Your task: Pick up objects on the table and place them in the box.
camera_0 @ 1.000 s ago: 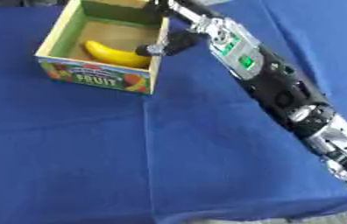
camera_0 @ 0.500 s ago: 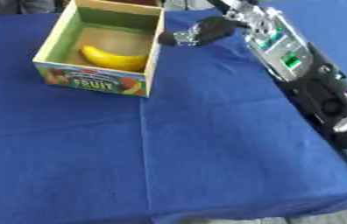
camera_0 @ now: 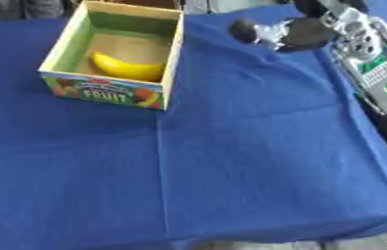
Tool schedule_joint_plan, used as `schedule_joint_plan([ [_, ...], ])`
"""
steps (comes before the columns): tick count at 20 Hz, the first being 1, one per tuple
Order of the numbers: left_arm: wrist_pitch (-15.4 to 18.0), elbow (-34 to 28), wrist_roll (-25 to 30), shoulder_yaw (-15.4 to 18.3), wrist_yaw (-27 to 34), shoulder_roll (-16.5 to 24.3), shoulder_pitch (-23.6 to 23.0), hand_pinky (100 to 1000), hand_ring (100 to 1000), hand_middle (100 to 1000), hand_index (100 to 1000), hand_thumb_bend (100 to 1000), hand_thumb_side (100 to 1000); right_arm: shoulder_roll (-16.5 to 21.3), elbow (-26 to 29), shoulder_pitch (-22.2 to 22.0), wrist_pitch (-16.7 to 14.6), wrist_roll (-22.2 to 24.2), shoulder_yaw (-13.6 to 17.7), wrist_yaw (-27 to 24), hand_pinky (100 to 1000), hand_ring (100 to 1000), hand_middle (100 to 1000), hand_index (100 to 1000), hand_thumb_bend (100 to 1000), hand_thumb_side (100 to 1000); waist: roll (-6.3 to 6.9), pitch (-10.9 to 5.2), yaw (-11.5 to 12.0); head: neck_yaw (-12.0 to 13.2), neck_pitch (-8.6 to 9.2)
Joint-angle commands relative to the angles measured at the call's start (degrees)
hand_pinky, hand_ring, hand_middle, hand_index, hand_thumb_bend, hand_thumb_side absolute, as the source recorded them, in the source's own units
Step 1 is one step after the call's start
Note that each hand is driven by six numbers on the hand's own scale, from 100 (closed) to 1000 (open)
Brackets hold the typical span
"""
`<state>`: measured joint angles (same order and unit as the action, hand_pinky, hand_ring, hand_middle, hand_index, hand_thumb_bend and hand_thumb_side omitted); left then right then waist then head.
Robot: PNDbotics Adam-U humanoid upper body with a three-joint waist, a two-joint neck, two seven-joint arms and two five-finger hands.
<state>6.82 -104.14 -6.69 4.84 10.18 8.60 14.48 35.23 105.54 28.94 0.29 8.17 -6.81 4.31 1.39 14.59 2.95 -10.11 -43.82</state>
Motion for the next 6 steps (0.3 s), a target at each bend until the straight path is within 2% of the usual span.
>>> schedule_joint_plan([
  [1, 0.18, -0.39, -1.84, 1.65, -1.40, 1.69, 0.42, 620, 579, 604, 611, 584, 1000, -2.76, 3.05, -2.26, -0.17, -2.47, 4.61, -3.06, 850, 810, 808, 860, 436, 724, 0.32, -0.55, -1.45, 3.05, -0.30],
  [3, 0.15, -0.24, -2.27, 1.66, -1.87, 1.83, 0.42, 620, 583, 610, 612, 583, 1000, -4.30, 4.48, -5.07, -0.66, -4.20, 6.13, -4.80, 845, 802, 803, 854, 422, 736, 0.51, -0.29, -2.38, 3.84, -0.30],
  [6, 0.17, -0.14, -2.56, 1.65, -2.26, 1.72, 0.45, 619, 586, 612, 612, 579, 1000, -5.96, 6.71, -9.40, -1.22, -6.86, 6.40, -7.47, 840, 794, 795, 845, 398, 745, 0.64, 0.19, -2.85, 4.55, -0.30],
])
